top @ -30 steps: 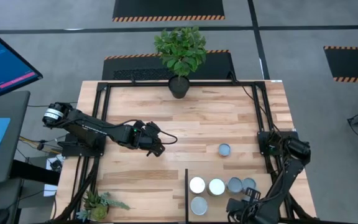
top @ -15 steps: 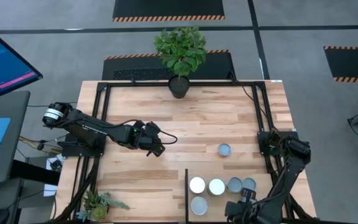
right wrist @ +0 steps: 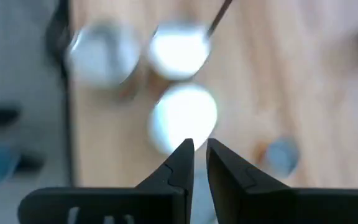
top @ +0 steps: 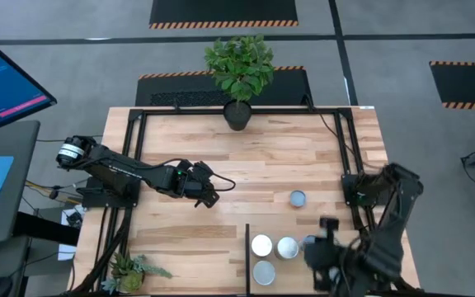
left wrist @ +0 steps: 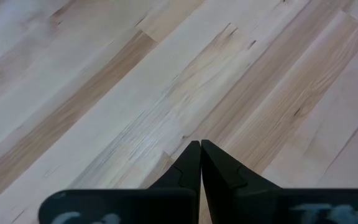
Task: Pick and place cans onto a shelf
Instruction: Put the canned pineapple on the shelf
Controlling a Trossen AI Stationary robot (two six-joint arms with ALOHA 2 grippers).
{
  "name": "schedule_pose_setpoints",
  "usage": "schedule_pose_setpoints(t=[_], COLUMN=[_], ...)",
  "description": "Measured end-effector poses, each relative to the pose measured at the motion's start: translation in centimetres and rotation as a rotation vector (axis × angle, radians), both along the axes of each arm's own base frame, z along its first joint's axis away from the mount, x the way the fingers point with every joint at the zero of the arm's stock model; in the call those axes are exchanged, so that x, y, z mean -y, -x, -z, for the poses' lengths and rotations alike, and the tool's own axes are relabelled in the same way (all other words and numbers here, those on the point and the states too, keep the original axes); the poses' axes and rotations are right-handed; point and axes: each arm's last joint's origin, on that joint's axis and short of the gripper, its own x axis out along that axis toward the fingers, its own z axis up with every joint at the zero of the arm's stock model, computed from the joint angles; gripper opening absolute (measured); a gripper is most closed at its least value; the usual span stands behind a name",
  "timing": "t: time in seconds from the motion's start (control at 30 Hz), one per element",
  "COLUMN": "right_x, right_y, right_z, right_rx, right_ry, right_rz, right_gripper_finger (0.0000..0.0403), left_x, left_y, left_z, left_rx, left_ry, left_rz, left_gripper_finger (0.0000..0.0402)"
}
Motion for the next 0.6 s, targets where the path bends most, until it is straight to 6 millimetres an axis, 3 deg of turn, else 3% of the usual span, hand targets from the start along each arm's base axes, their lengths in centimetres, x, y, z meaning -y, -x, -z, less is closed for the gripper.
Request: schedule_pose_setpoints(t=[0.23,0.47,0.6], right_x=[7.6,14.7,17.8], right_y=[-0.4,0.2,0.1], right_z=[0.5,4.5,7.4], right_rx=[0.111,-0.035,-0.154], right_ry=[0.118,0.173,0.033], right_rz=[0.234,0.418,0.479], right_gripper_finger=[0.0048,0.0038,0.0037], left_x=[0.0,0.0,0.0], left_y=[-0.1,-0.1,-0.1], left_z=[0.0,0.0,0.0], left_rx=[0.005,0.006,0.007], left_ry=[-0.002,-0.002,-0.002], left_rz=[0.012,0.011,0.011], left_gripper_finger=[0.0,0.0,0.0])
